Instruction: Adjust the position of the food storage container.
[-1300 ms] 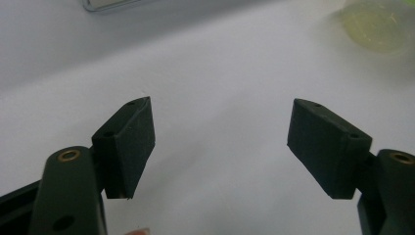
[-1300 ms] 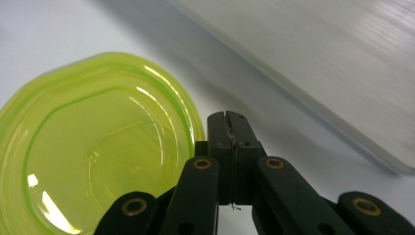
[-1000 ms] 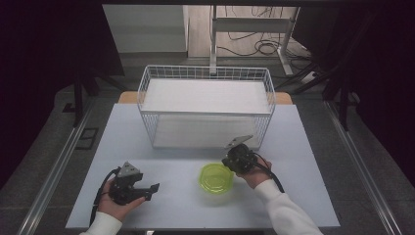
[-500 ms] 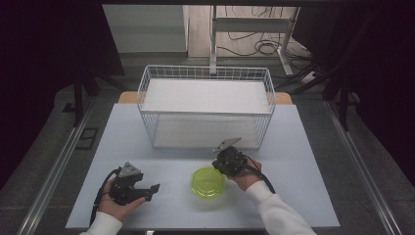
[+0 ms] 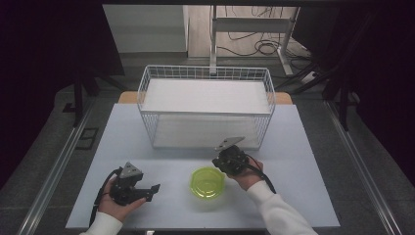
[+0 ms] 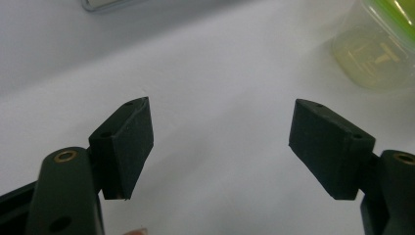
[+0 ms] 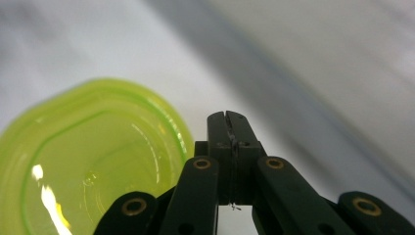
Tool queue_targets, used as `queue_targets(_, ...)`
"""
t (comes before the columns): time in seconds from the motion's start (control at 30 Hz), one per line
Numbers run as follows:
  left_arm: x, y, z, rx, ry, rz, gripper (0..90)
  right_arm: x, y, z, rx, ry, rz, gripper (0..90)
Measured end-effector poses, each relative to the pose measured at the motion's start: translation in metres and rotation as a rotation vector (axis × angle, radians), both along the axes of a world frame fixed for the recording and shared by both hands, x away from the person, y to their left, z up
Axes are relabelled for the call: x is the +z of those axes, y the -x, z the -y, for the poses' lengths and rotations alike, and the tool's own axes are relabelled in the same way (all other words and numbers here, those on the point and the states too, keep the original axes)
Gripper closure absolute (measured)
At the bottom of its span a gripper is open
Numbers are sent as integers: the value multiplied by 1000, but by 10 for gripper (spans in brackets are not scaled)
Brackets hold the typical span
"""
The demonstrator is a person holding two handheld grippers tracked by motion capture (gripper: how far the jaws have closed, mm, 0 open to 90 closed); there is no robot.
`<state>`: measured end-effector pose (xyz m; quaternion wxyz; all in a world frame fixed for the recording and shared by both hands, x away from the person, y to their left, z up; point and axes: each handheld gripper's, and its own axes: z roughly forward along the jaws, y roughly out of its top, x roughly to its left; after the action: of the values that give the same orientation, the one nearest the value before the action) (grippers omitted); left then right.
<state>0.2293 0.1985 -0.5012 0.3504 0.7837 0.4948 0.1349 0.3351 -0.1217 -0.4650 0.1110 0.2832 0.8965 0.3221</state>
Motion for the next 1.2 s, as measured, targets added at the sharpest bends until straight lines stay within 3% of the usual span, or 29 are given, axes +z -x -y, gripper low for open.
queue_targets(0.2, 7, 3, 3, -15, 18, 16, 245, 12, 16, 32, -74, -87, 17, 878)
queue_targets(0.47, 9, 0, 6, -36, 40, 19, 243, 11, 33, 74, -195, -163, 24, 503)
queue_targets(0.6, 10, -1, 6, -35, 51, 19, 242, 8, 39, 88, -236, -202, 6, 390)
queue_targets(0.77, 10, -1, 5, -31, 59, 18, 242, 4, 46, 97, -240, -225, -6, 339)
queue_targets(0.83, 12, 0, 6, -30, 40, 26, 240, 4, 49, 98, -241, -232, -10, 325)
queue_targets(1.2, 13, 4, 6, -38, 78, 15, 240, 2, 56, 97, -243, -250, -24, 266)
